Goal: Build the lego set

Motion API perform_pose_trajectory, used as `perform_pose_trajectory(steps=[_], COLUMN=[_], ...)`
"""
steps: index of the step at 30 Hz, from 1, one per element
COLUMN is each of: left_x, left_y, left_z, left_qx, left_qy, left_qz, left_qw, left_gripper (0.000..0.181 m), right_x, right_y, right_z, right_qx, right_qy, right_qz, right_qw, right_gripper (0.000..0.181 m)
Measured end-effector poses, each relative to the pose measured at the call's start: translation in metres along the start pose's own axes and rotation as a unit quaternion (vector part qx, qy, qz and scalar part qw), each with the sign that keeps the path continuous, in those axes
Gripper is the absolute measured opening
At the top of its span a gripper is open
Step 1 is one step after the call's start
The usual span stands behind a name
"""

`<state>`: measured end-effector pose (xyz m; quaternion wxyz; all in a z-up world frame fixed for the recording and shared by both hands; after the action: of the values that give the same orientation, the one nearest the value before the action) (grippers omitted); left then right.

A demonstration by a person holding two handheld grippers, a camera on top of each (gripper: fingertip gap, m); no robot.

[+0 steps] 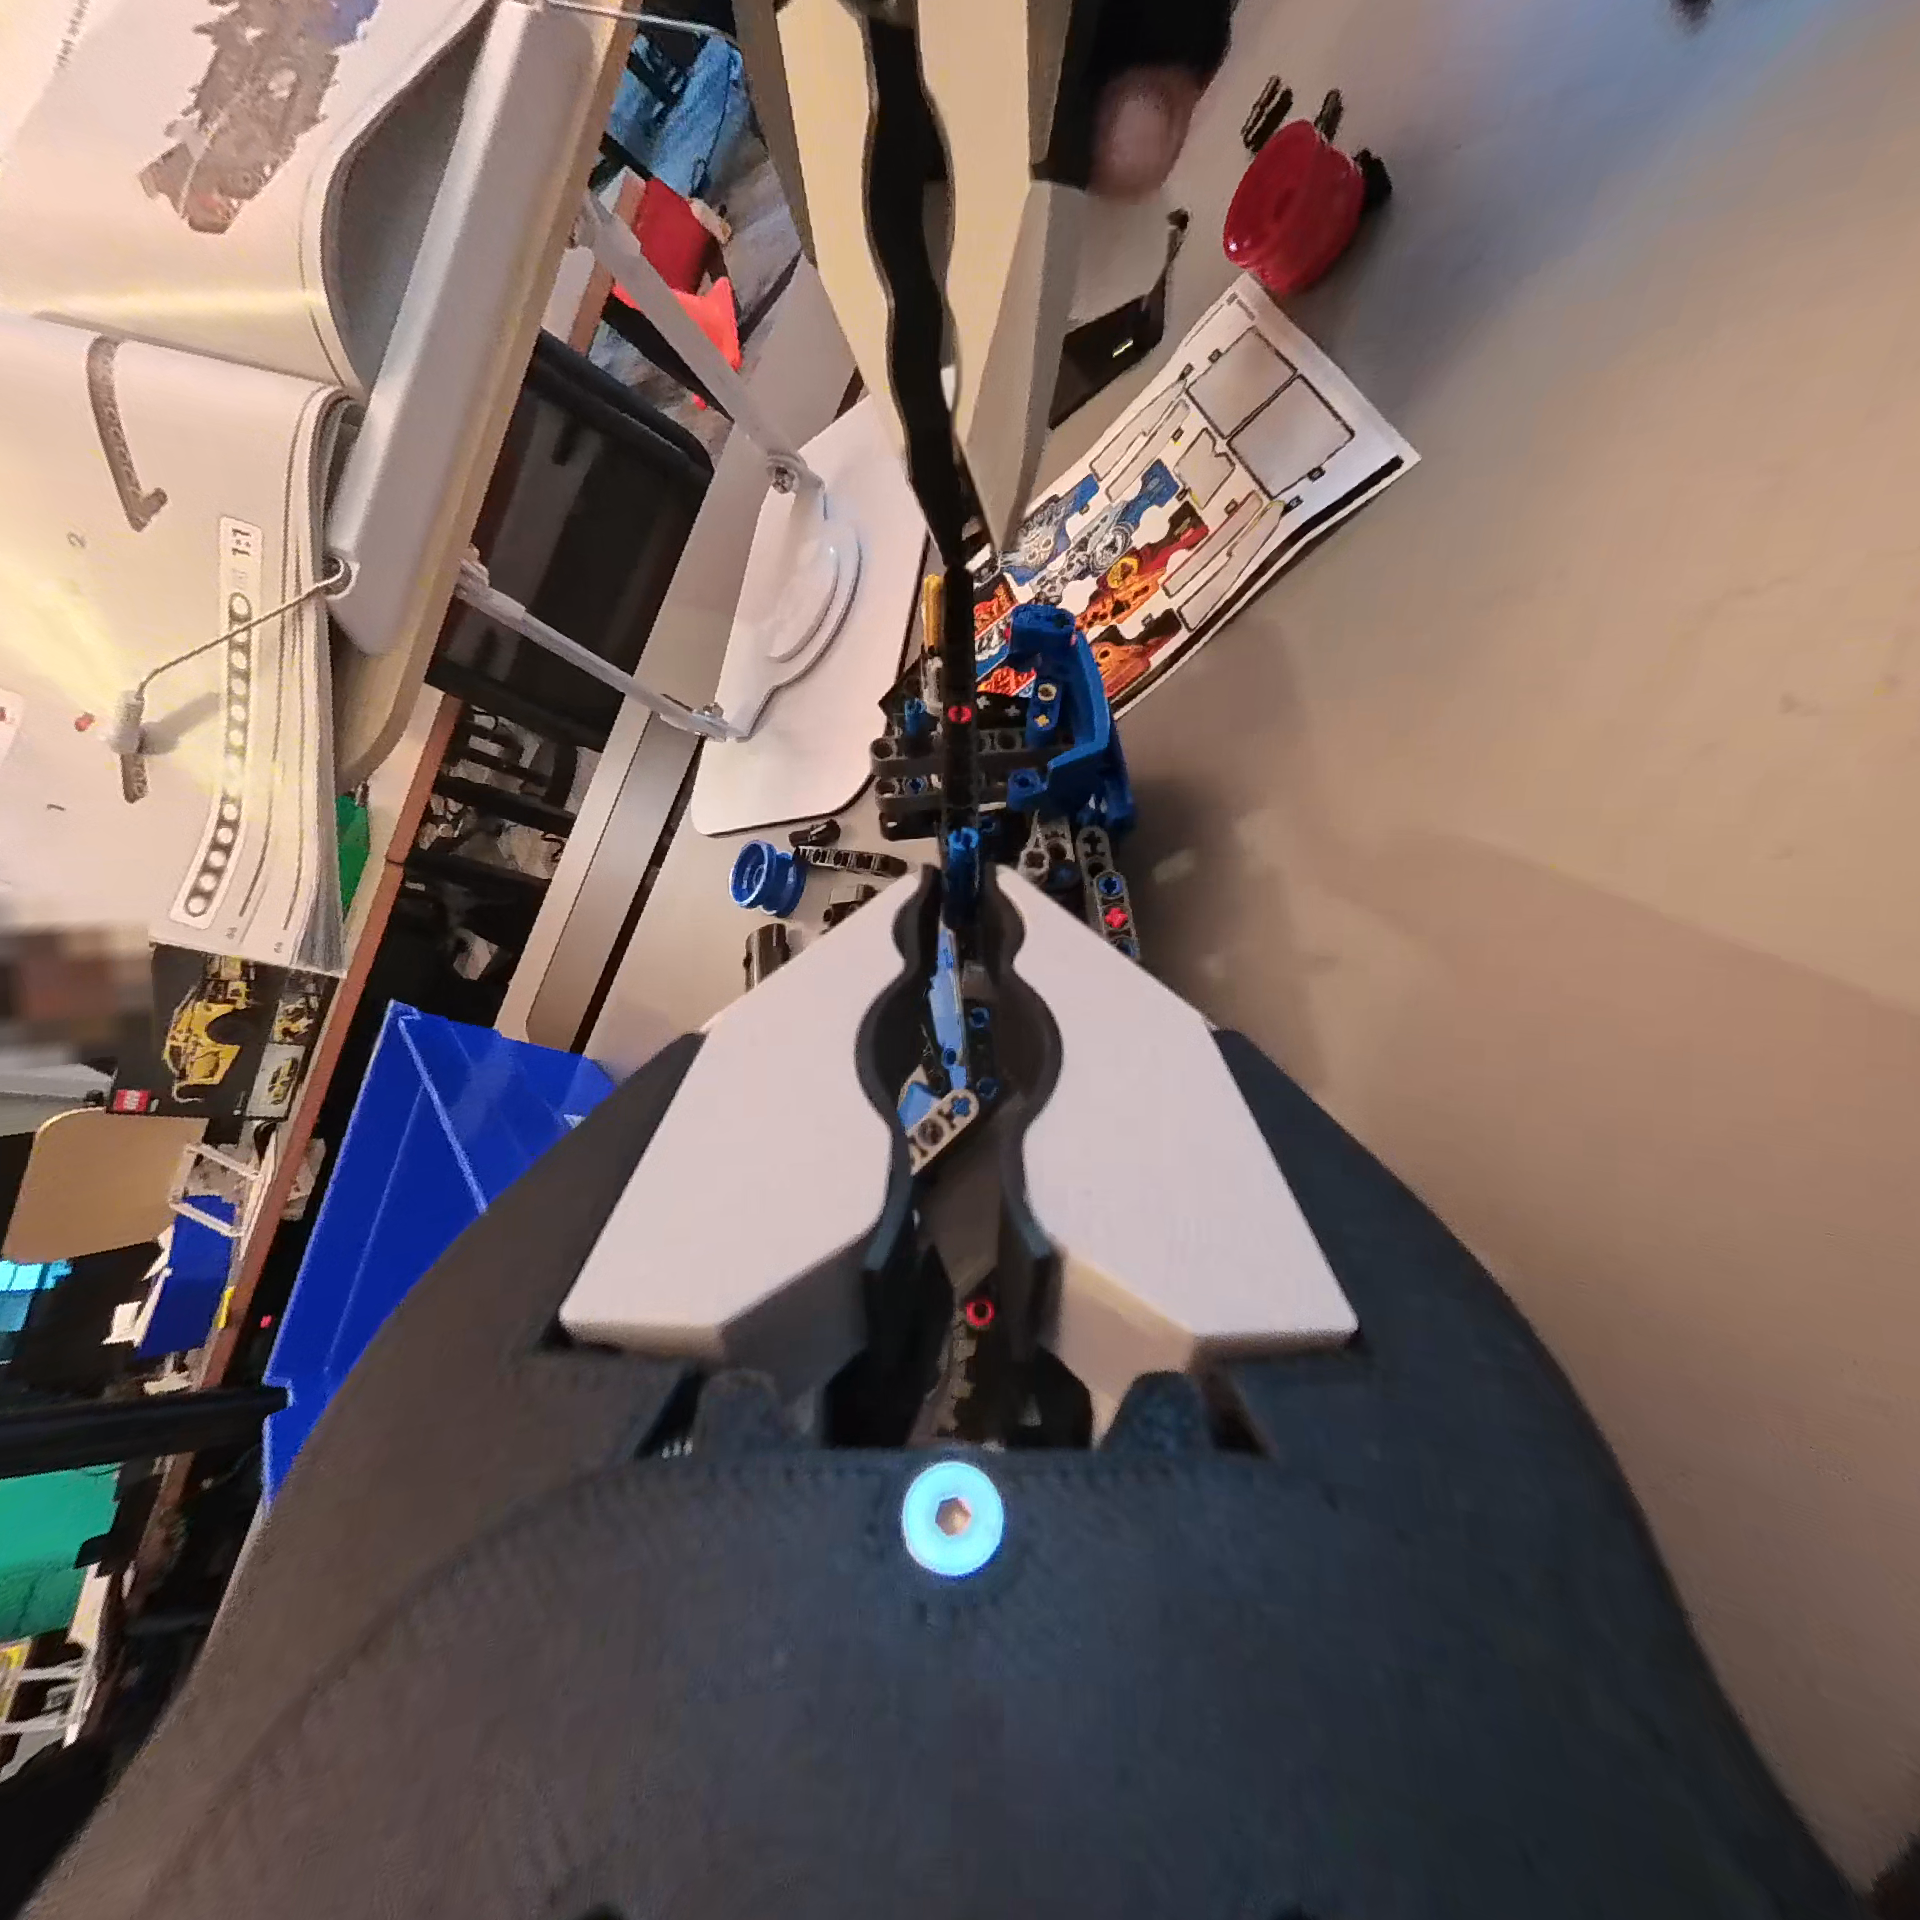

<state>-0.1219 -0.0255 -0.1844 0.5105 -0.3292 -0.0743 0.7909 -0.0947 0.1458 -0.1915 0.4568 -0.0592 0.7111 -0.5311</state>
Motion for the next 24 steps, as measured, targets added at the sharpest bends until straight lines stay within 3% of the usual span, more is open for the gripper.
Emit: perform_pose_trajectory(steps=[18,24], left_x=[-0.0078,-0.0029], left_y=[-0.0088,-0.0051], left_z=[0.0064,0.0046], left_qx=[-0.007,-0.007], left_qy=[-0.025,-0.022], left_qz=[-0.031,-0.012], left_qw=[0.999,1.000], left_gripper=[0.005,0.005], right_x=[0.0004,0.0038], right_y=[-0.0057,-0.0056], right_z=[-0.0013,-0.0042], right_qx=[-0.008,-0.007], right_qy=[-0.008,0.000], right_qz=[-0.003,0.003], right_qw=[1.000,1.000], right_gripper=[0.007,0.007])
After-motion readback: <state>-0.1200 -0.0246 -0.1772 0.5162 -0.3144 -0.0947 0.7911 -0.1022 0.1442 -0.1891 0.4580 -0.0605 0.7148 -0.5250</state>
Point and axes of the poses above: each gripper's, where its closed fingertips meet, x out along the fingers, y out of its underside, z = x × y across the jaws, the point moved 6 cm from there along -x, back along the fingers, and after that the axes turned 8 degrees about x, right-handed, at the moved point
